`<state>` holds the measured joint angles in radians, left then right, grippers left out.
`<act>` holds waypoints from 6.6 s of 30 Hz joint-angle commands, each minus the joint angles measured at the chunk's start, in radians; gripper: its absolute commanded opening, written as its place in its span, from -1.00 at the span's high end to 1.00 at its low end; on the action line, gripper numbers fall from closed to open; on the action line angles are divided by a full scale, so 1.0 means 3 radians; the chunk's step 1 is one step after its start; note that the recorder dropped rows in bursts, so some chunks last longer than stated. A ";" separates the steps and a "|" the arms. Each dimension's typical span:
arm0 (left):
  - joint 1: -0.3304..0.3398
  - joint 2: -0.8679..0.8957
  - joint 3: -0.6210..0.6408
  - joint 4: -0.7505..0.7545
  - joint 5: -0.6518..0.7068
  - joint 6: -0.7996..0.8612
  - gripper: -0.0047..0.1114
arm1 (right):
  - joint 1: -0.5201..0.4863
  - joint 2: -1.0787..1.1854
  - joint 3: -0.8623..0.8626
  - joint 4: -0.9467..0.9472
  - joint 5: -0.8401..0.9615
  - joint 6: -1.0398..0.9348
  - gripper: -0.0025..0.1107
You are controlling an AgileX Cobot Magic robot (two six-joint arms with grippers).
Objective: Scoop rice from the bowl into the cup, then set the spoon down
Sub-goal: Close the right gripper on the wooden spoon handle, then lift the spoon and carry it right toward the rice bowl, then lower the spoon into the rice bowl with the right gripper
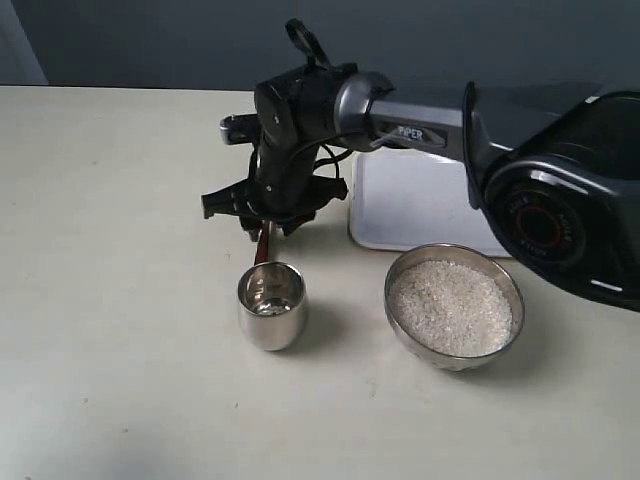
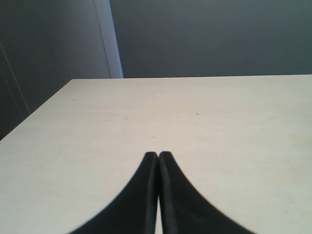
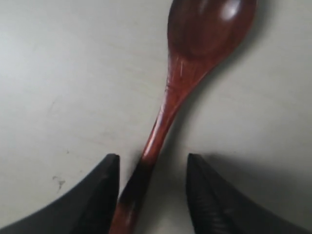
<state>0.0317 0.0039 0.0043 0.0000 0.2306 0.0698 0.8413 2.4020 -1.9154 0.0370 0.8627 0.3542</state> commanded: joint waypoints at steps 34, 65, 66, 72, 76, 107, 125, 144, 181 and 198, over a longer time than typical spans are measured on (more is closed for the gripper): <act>-0.0013 -0.0013 -0.0014 -0.0018 -0.0044 -0.0010 0.91 | 0.0026 -0.0649 -0.0013 -0.0967 0.0391 -0.1300 0.97; -0.0013 -0.0013 -0.0014 -0.0018 -0.0044 -0.0010 0.91 | -0.0072 -0.2657 0.1277 -0.1784 0.1195 -0.0807 0.97; -0.0013 -0.0013 -0.0014 -0.0018 -0.0044 -0.0010 0.91 | -0.0090 -0.2717 0.1405 -0.1775 0.1195 -0.0807 0.97; -0.0013 -0.0013 -0.0014 -0.0018 -0.0044 -0.0010 0.91 | -0.0129 -0.3018 0.1866 -0.1574 0.1195 -0.0874 0.97; -0.0013 -0.0013 -0.0014 -0.0018 -0.0044 -0.0010 0.91 | -0.0129 -0.3254 0.2085 -0.1351 0.1195 -0.1076 0.97; -0.0013 -0.0013 -0.0014 -0.0018 -0.0044 -0.0010 0.91 | 0.0187 -0.3433 0.3197 -0.2341 0.1195 -0.0858 0.97; -0.0013 -0.0013 -0.0014 -0.0018 -0.0044 -0.0010 0.91 | 0.0187 -0.3198 0.3175 -0.1936 0.1195 -0.1567 0.97; -0.0013 -0.0013 -0.0014 -0.0018 -0.0044 -0.0010 0.91 | 0.0239 -0.2577 0.3175 -0.1947 0.1195 -0.1575 0.97; -0.0013 -0.0013 -0.0014 -0.0018 -0.0044 -0.0010 0.91 | 0.0489 -0.2232 0.3175 -0.1593 0.1000 -0.1135 0.97; -0.0013 -0.0013 -0.0014 -0.0018 -0.0044 -0.0010 0.91 | 0.0489 -0.2440 0.3175 -0.1426 0.0922 -0.1105 0.97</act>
<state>0.0317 0.0039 0.0043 0.0000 0.2306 0.0698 0.9904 1.6871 -0.9584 -0.4127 1.1442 0.0190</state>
